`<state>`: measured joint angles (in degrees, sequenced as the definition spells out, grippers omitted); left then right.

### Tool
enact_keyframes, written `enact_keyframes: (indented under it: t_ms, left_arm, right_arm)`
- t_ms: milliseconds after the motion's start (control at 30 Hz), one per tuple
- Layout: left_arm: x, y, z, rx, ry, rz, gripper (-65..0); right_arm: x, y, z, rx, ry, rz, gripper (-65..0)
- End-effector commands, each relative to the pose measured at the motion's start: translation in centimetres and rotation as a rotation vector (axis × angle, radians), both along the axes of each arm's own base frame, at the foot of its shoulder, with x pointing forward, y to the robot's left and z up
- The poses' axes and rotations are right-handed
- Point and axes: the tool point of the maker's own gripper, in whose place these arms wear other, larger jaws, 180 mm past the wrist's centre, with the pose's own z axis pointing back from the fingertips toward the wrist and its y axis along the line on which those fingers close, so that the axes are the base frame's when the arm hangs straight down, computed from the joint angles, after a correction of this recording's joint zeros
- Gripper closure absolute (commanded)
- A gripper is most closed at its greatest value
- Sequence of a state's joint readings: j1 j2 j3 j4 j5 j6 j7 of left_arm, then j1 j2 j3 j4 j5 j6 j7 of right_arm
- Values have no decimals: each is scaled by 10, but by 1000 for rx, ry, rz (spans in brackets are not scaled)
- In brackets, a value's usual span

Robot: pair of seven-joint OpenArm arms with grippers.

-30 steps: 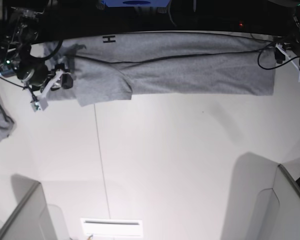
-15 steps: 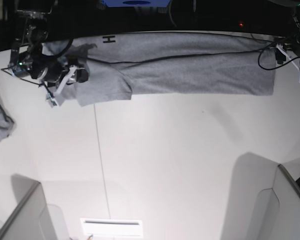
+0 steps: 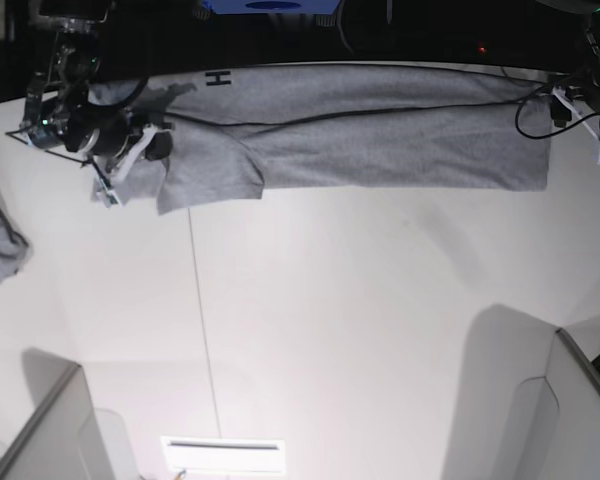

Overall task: Fold the T-shirt properly
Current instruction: 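Lower the folded edge onto the shirt and open both grippers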

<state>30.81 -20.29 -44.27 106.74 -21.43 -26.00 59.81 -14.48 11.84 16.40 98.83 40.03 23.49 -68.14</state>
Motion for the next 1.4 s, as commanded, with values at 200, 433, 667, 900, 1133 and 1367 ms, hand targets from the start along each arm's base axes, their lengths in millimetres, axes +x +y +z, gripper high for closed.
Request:
enact_keyframes:
  t_ms: [200,433,667,900,1133,1367]
  left_arm:
    - [4,5,9,25,-16,-12,-481]
    - [4,6,9,24,-16,-11,-481]
    - [4,6,9,24,-16,-11,-481]
    - [6,2,8,15,-20,-18,-481]
    - [28,-13,6,-49,-130,43,-313]
    - [46,-34,3,-112,-275,55,0]
  right_arm:
    - [-7,-3,20,-27,-64,19,0]
    - [-15,-23,34,-89,-50,-4,0]
    - [-39,-17,28,-33,-7,-11,0]
    - [-44,-20,24,-52,15,-15,0]
    - [-40,-37,22,-156,-19,-34,-279]
    - [-22,-40,26,-228,-174,-37,-77]
